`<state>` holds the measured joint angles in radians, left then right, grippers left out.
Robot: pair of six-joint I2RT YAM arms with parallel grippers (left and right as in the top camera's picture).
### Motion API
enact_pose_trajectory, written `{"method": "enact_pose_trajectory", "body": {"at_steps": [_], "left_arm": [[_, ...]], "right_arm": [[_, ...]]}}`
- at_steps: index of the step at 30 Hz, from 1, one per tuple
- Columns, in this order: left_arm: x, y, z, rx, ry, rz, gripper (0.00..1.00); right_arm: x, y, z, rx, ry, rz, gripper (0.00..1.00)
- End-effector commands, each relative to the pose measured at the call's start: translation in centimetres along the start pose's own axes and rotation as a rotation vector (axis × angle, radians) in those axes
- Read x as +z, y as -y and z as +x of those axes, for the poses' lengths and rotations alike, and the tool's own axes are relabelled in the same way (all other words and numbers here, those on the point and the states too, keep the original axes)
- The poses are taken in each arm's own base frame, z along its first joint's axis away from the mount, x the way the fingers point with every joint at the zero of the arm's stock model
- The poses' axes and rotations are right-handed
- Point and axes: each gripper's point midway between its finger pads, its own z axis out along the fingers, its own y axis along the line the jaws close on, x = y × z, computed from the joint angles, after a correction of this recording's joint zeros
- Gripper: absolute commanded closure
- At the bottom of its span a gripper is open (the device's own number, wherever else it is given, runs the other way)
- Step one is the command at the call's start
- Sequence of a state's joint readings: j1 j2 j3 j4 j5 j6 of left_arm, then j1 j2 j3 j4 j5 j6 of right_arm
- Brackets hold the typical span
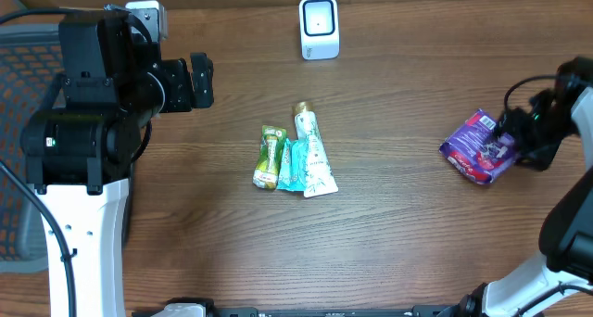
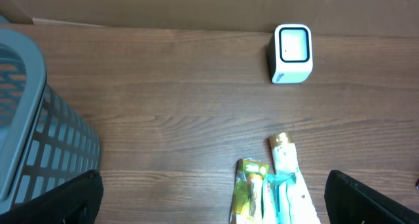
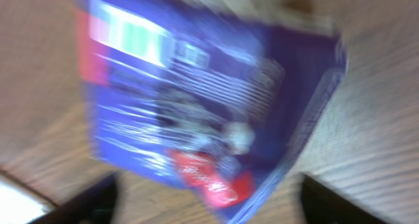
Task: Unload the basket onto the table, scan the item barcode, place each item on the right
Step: 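Carry the purple bag right and drop it on the table, then lower the right gripper onto the white bottle and grasp it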
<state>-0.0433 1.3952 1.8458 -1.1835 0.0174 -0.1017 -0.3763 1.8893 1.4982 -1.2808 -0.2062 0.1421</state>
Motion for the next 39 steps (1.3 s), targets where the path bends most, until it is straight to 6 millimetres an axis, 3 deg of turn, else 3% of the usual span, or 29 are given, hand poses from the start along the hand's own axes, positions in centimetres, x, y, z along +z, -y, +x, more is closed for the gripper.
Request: {"method": "enact_pose_trajectory", "body": {"at_steps": [1,4,5,6,8,10,12,13,17,19,24,26,34,39], "left_arm": [[0.1,-0.2,-0.2,0.01,0.003,-0.009,0.01],[0.1,-0.2,-0.3,0.01,0.004,-0.009,0.0],[0.1,-0.2,-0.2,0.009,0.003,-0.009,0.0],[0.1,-0.2,-0.2,0.01,0.003,-0.009,0.0],[0.1,-0.2,-0.2,0.01,0.003,-0.009,0.0],[0.1,-0.2,-0.2,0.009,0.003,-0.009,0.01],[0.1,-0.2,-0.2,0.01,0.003,-0.009,0.01],[0.1,-0.2,-0.3,0.009,0.004,-0.009,0.0],[0.1,-0.2,-0.2,0.01,0.003,-0.009,0.0],[0.1,-0.2,-0.3,0.01,0.004,-0.009,0.0],[0.1,-0.2,-0.2,0.01,0.003,-0.009,0.01],[0.1,-0.2,-0.2,0.01,0.003,-0.009,0.0],[0.1,-0.2,-0.2,0.01,0.003,-0.009,0.0],[0.1,-0.2,-0.2,0.01,0.003,-0.009,0.0]], "right_arm": [[-6.3,-3.6,-1.1,-0.14,0.143,-0.058,0.0],[-7.1,-6.9,-0.1,-0.206,0.133,-0.144,0.0],[-7.1,-9.2,0.7,-0.241,0.11,-0.229,0.0],[-6.8,-13.2,2.7,-0.319,0.055,-0.366,0.0],[-5.3,-17.2,5.4,-0.458,0.01,-0.439,0.0],[-3.3,-19.6,7.4,-0.555,-0.008,-0.432,0.0],[-1.3,-21.8,9.6,-0.646,-0.02,-0.421,0.09],[0.7,-23.5,11.2,-0.652,-0.018,-0.386,0.13],[3.9,-26.5,13.7,-0.587,0.007,-0.34,0.13],[5.4,-28.1,15.5,-0.555,0.007,-0.341,0.2],[8.1,-29.8,18.4,-0.52,0.03,-0.272,0.59],[9.3,-30.4,19.3,-0.52,0.026,-0.262,0.67],[14.5,-32.3,22.5,-0.506,-0.057,-0.276,0.77],[13.8,-35.4,25.8,-0.719,-0.112,-0.448,0.77]]}}
